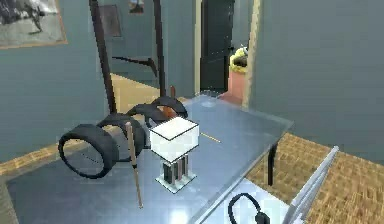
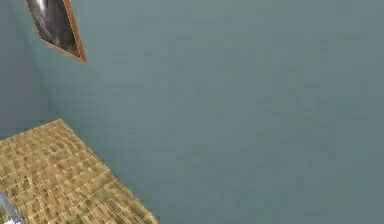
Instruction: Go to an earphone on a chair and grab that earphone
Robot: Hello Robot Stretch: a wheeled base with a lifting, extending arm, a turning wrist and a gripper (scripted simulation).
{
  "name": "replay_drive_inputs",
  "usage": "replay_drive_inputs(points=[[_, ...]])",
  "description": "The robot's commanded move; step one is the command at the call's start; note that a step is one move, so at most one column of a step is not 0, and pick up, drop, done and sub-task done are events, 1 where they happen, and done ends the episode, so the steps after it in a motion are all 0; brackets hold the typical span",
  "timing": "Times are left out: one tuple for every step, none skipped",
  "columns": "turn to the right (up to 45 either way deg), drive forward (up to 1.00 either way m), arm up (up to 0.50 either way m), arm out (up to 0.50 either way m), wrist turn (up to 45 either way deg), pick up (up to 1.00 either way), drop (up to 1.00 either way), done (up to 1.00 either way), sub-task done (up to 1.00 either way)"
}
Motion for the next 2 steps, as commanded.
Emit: replay_drive_inputs(points=[[-45.0,0.0,0.0,0.0,0.0,0.0,0.0,0.0,0.0],[-21.0,0.0,0.0,0.0,0.0,0.0,0.0,0.0,0.0]])
